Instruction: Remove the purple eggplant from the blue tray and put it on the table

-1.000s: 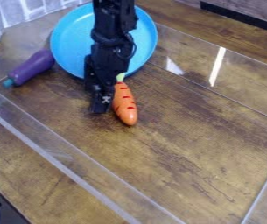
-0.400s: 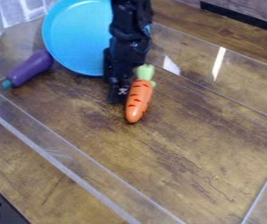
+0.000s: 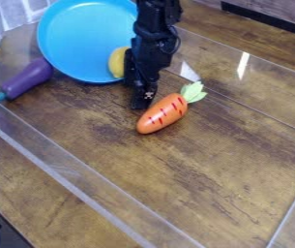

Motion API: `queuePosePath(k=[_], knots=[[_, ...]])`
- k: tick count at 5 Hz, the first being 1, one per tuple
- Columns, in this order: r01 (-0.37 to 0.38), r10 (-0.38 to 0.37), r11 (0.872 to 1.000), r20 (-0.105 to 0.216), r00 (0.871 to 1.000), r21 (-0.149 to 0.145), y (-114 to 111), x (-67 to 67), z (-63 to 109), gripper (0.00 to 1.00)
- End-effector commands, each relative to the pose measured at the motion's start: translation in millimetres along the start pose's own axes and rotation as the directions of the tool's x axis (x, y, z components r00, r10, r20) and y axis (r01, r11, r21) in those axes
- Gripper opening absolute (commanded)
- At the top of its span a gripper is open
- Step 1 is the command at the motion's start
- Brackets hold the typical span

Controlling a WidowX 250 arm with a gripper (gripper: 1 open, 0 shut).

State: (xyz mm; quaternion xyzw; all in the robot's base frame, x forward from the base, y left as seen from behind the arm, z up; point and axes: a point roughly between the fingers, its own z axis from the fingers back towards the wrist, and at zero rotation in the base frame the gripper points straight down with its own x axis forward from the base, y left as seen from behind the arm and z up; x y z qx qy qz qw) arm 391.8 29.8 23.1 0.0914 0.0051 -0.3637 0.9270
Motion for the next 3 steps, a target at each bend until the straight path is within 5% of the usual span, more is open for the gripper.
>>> queuePosePath(k=[1, 3], knots=[[-0.034, 0.034, 0.999, 0.014, 0.999, 0.020, 0, -3.0, 3.5, 1.00], [-0.068, 0.068, 0.998, 0.004, 0.998, 0.018, -3, -15.6, -4.5, 1.00]])
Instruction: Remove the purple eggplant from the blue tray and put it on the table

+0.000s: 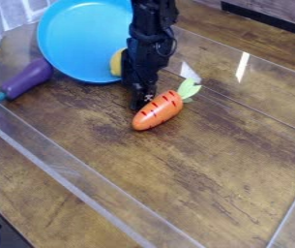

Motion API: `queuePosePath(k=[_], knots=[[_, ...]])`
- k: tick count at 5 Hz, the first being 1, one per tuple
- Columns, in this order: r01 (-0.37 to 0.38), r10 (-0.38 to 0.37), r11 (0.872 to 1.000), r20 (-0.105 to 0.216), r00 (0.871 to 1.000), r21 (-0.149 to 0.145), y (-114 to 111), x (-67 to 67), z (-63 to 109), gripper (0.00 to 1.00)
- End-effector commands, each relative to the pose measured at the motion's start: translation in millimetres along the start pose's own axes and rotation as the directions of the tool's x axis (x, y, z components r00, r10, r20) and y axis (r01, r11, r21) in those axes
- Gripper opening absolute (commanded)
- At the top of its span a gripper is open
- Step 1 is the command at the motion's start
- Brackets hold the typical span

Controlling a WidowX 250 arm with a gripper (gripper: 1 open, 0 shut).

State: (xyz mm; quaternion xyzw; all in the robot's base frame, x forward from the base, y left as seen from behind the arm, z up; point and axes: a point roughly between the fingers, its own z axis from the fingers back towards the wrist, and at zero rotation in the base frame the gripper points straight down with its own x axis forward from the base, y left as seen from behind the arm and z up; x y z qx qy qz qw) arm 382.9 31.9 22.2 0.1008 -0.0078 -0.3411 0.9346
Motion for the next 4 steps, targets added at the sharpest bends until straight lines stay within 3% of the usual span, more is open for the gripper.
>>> queuePosePath(k=[1, 4], knots=[[-0.033, 0.033, 0.999, -0.016, 0.999, -0.006, 2, -16.4, -7.8, 1.00], [-0.026, 0.026, 1.000, -0.023, 0.999, -0.005, 5, 9.3, -12.7, 1.00]])
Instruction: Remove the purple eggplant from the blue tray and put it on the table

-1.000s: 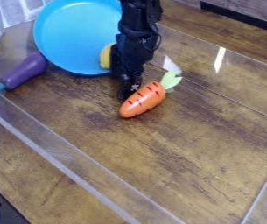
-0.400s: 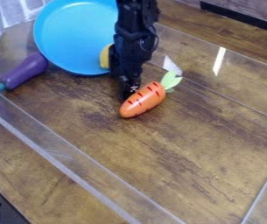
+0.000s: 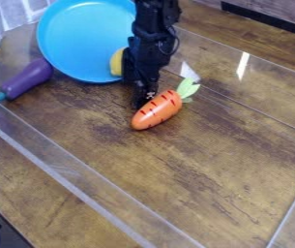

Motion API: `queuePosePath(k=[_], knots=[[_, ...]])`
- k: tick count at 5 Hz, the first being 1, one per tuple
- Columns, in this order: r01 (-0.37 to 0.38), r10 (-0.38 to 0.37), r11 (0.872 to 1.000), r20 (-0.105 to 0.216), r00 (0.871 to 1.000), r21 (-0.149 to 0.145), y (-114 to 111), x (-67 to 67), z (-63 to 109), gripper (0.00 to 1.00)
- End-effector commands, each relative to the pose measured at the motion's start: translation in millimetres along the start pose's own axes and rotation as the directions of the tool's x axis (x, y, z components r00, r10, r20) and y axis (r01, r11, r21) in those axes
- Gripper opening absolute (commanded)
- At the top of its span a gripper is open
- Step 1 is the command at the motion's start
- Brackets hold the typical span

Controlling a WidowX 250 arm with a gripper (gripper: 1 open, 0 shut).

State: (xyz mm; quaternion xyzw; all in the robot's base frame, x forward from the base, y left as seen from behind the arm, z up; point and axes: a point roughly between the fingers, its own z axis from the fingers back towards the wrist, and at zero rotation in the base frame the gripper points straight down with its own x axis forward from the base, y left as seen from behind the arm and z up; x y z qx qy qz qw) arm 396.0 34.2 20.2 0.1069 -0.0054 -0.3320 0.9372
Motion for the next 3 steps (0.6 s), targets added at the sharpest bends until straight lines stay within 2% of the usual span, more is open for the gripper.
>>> queuePosePath(k=[1, 2, 3], knots=[[0.017, -0.017, 1.000, -0.011, 1.000, -0.012, -7, -1.7, -7.0, 1.00], [0.040, -0.040, 0.999, -0.011, 0.999, -0.011, -8, -3.1, -6.0, 1.00], [0.027, -0.027, 1.000, -0.018, 0.999, -0.012, -3, -11.8, -8.8, 1.00]])
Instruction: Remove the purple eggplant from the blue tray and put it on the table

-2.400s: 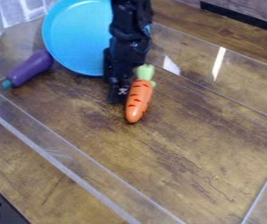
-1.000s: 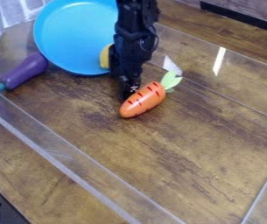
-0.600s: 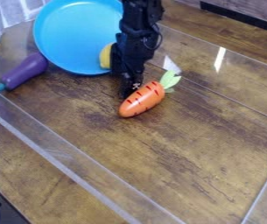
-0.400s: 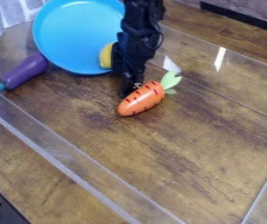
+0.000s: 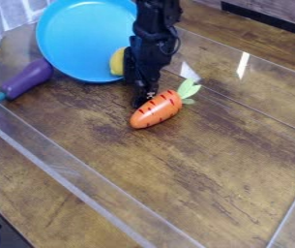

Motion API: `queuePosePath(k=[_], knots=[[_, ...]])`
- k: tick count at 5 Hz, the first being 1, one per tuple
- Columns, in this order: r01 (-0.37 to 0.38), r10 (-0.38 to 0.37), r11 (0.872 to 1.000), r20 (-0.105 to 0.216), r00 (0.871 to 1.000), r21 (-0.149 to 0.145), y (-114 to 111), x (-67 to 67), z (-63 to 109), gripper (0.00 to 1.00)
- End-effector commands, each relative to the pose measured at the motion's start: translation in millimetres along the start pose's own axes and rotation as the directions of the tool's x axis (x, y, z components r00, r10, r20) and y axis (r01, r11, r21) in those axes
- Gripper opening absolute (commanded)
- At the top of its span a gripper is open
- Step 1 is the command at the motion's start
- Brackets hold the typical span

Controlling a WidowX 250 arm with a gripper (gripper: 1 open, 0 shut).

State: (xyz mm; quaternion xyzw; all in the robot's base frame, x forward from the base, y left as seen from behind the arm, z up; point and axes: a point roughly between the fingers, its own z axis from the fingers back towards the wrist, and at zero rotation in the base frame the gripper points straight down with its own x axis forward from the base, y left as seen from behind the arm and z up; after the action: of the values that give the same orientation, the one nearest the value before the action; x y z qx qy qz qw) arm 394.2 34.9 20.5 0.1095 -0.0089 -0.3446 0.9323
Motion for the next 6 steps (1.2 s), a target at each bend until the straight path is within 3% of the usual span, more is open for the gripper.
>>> queuePosePath(k=[1, 2, 5, 6], knots=[[-0.013, 0.013, 1.000, -0.033, 0.999, -0.020, 1, -19.3, -12.2, 1.00], [-0.014, 0.014, 1.000, -0.027, 1.000, -0.028, -6, -15.4, -11.4, 1.00], [0.018, -0.018, 0.999, -0.002, 1.000, -0.048, -17, -21.8, -10.3, 1.00], [0.053, -0.053, 0.997, 0.013, 0.999, -0.050, -29, -16.8, -7.7, 1.00]])
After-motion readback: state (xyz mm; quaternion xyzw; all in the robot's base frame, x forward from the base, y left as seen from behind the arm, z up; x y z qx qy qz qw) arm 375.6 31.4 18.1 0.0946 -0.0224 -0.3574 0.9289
